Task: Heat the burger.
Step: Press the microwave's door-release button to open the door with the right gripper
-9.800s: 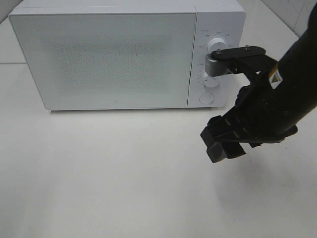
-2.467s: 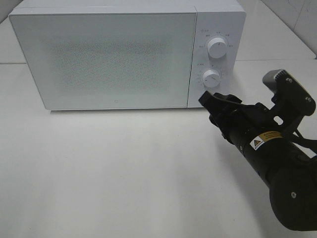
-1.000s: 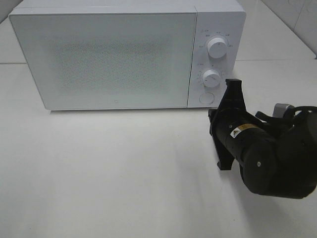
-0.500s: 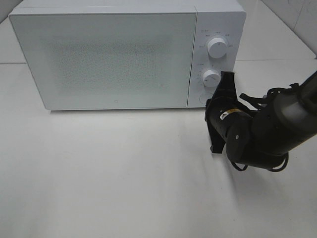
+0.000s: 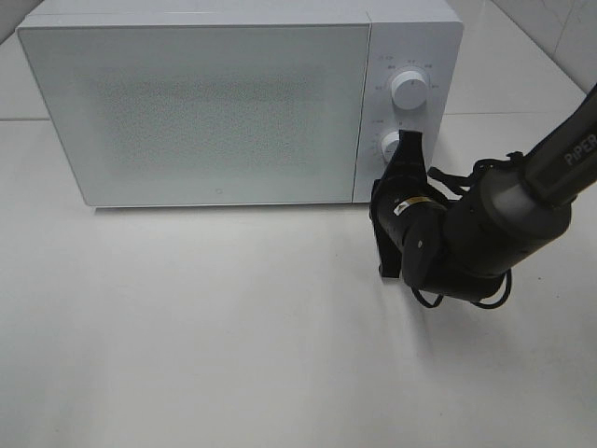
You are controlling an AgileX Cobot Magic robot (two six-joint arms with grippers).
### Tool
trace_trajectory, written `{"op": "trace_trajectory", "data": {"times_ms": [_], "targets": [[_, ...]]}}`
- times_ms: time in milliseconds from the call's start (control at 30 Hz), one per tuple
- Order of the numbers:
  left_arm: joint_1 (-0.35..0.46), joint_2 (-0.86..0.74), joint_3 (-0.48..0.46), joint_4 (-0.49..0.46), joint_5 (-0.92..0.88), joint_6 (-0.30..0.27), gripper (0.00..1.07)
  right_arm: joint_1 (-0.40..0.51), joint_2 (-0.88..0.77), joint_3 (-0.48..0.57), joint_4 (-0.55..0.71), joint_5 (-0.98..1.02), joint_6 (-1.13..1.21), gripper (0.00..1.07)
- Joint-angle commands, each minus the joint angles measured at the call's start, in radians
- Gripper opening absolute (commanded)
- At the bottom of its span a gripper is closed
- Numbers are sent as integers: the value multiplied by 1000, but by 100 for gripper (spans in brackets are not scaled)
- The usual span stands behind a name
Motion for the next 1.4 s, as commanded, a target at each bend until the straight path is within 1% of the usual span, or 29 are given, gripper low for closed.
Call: {"op": "trace_trajectory", "data": {"times_ms": [33,133,667,933,1067,1167,1400], "targets": [[3,-21,5,-7,0,1,98,-7,11,-13,16,-5,-9,0],[3,-21,5,-8,0,1,98,-7,11,-13,42,-18,-19,0],[3,-21,5,-8,0,1,98,-31,11,-47,82,-43,-94,0],[3,-21,5,-8,0,1,98,-39,11,-47,69,-53,-70,0],[3,-21,5,-8,0,1,98,-39,11,-48,43,-51,-27,0],[3,-21,5,-8,0,1,98,-39,13,-64,36,-40,-30,0],[3,-21,5,-8,0,1,98,-42,14,-78,54,-82,-48,0]]}}
